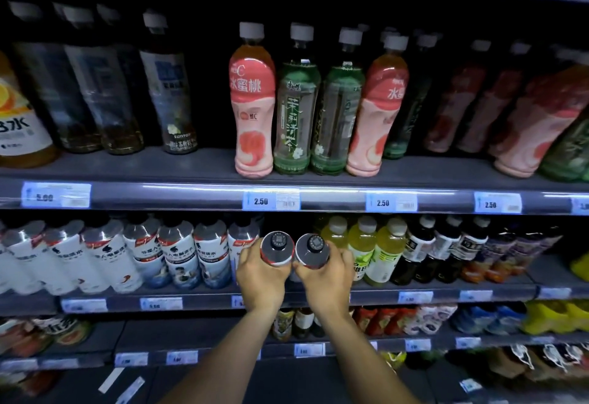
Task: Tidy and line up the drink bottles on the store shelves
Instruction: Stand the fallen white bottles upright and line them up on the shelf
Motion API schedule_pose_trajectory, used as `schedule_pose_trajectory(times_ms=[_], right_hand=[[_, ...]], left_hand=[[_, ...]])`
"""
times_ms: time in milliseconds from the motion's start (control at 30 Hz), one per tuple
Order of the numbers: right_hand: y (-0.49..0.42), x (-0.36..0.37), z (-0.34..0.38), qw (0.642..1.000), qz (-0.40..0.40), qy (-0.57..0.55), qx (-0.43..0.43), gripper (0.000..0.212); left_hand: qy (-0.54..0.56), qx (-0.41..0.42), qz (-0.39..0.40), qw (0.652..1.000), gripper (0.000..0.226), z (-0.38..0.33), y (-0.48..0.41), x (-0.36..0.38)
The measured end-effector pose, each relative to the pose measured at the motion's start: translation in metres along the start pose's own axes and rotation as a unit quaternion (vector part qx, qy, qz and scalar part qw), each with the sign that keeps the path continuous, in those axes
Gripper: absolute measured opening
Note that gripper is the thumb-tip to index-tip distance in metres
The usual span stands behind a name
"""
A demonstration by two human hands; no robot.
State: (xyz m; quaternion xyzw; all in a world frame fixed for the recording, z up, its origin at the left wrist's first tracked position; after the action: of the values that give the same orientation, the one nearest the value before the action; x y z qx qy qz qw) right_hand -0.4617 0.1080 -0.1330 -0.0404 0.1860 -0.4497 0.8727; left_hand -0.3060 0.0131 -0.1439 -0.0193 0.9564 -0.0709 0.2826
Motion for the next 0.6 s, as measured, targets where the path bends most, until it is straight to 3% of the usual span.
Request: schedule_pose_trajectory(times_ms=[300,467,600], right_hand=[[-0.008,0.004,0.000,1.000,-0.023,0.000,0.005,0.059],[-0.002,0.005,0.000,0.999,-0.021,0.018,-0.027,0.064],[0.002,0.004,-0.002,0.999,-0.026,0.010,-0.030,0.071]], left_hand=[[-0.054,-0.015,0.007,0.998,0.072,0.002,0.001,-0.001],[-0.155,0.081,0.015,0.985,0.080,-0.003,0.009,0.000],[-0.165,0.116,0.005,0.979,0.084,-0.001,0.012,-0.005]])
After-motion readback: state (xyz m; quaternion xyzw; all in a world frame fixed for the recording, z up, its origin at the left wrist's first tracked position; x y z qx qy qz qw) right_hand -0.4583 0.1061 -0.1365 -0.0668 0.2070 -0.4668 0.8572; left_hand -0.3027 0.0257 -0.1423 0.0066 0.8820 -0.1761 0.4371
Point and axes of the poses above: each hand's wrist, its own y-axis away from the middle knuckle, its own x-axis out of the palm, z = x × y, the point moved 8 cm from there along -y, towards the middle knuckle, and after that the axes turned 10 degrees about -y, right-handed, at the moved point
